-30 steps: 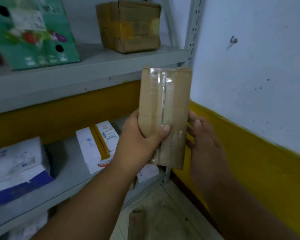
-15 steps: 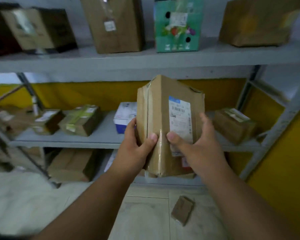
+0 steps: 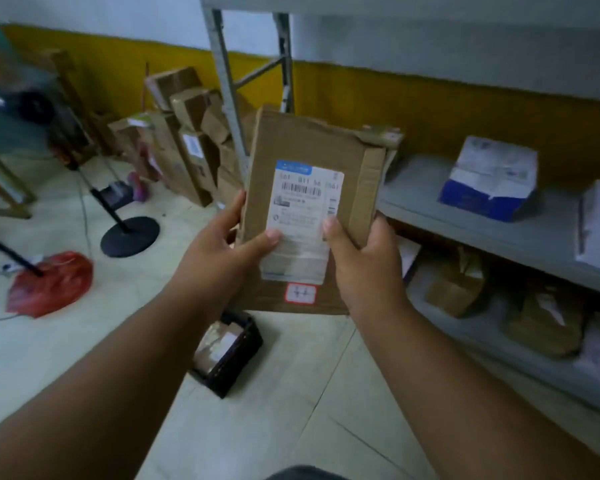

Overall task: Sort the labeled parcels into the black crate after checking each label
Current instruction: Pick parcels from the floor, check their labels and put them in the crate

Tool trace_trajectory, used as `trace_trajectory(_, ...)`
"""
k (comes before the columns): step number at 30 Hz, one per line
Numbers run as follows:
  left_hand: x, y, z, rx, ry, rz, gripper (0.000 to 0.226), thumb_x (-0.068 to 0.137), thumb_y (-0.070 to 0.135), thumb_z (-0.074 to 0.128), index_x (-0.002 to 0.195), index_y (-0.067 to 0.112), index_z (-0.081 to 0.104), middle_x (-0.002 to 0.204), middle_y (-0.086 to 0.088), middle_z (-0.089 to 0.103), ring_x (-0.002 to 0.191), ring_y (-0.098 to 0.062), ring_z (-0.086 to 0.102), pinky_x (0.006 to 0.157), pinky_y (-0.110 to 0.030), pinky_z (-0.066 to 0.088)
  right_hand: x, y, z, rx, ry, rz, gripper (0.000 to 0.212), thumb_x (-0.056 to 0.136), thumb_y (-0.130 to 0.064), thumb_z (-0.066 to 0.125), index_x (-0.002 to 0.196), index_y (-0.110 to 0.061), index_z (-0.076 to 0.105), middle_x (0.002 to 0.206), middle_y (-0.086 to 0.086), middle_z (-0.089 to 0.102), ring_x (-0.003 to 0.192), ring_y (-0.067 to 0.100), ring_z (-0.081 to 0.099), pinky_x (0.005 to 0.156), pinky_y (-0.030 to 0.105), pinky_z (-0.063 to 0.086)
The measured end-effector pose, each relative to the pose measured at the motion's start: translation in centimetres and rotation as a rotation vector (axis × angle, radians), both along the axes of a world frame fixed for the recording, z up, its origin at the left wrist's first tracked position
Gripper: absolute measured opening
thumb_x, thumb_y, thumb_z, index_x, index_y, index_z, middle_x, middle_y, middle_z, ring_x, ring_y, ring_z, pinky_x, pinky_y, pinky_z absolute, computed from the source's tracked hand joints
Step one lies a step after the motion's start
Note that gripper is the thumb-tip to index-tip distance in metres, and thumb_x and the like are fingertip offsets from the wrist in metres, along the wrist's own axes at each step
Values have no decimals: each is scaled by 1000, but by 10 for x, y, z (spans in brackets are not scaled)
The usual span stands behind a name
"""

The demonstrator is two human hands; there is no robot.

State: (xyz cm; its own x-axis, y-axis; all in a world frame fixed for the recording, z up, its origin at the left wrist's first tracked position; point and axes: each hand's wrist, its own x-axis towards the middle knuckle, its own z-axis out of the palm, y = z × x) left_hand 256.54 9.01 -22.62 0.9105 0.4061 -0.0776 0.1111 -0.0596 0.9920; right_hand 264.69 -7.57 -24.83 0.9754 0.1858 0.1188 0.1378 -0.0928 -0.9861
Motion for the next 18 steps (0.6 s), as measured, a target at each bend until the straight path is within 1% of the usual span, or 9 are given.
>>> trace_trajectory(2, -28, 51, -14, 16, 29, 54, 76, 71, 46, 83, 137, 54, 47, 126, 3, 66, 95, -22, 75, 71, -45, 62, -16, 57, -20, 37, 104, 121, 42, 84, -56, 66, 120, -44, 48, 120, -12, 62, 99, -1, 64, 66, 13, 54)
trace_trajectory(3, -40, 73, -21, 11, 45, 79, 74, 74, 43, 82, 138, 54, 47, 127, 2, 65, 97, -24, 74, 71, -46, 62, -25, 81, -29, 47, 158, 177, 38, 85, -56, 65, 117, -49, 46, 114, -17, 64, 94, -2, 66, 63, 13, 54)
trace_trajectory(6, -69, 133, -35, -16, 102, 109, 71, 77, 42, 78, 140, 52, 47, 130, 0, 65, 101, -26, 73, 78, -49, 61, -44, 143, -48, 14, 268, 280, 30, 88, -54, 61, 114, -54, 45, 102, -21, 68, 89, -1, 69, 70, 27, 59)
trace_trajectory(7, -73, 149, -38, -14, 117, 113, 69, 77, 44, 76, 139, 52, 47, 128, 2, 66, 100, -24, 73, 79, -47, 61, -46, 158, -51, -14, 279, 285, 29, 90, -54, 60, 114, -54, 45, 99, -21, 68, 87, -2, 69, 68, 27, 59)
trace_trajectory(10, -66, 187, -50, 8, 134, 154, 53, 84, 45, 69, 134, 53, 52, 115, 13, 72, 97, -15, 74, 83, -46, 60, -40, 199, -56, -59, 283, 274, 28, 93, -50, 57, 118, -53, 44, 97, -20, 68, 82, -10, 67, 51, 12, 52)
trace_trajectory(13, -36, 217, -64, 29, 165, 205, 33, 93, 40, 62, 122, 55, 57, 107, 20, 73, 98, -10, 72, 89, -48, 57, -16, 239, -63, -110, 246, 241, 36, 97, -44, 56, 130, -47, 41, 98, -21, 63, 81, -17, 62, 47, 4, 45)
trace_trajectory(15, -16, 237, -73, 21, 180, 235, 28, 97, 36, 58, 114, 59, 57, 105, 21, 73, 99, -10, 72, 90, -48, 56, 5, 267, -73, -137, 224, 242, 40, 98, -41, 55, 135, -40, 40, 99, -21, 60, 78, -23, 58, 47, 2, 43)
trace_trajectory(16, -9, 248, -78, 15, 190, 250, 29, 98, 35, 56, 110, 61, 56, 105, 22, 73, 100, -11, 71, 90, -49, 56, 14, 280, -79, -145, 220, 257, 40, 99, -41, 54, 136, -39, 40, 100, -22, 60, 78, -22, 59, 48, 2, 43)
trace_trajectory(18, 1, 271, -82, -7, 203, 296, 31, 99, 33, 54, 106, 64, 56, 105, 22, 73, 98, -11, 72, 89, -49, 57, 30, 310, -85, -161, 229, 306, 40, 99, -41, 54, 136, -39, 40, 102, -21, 61, 83, -11, 64, 49, 5, 46)
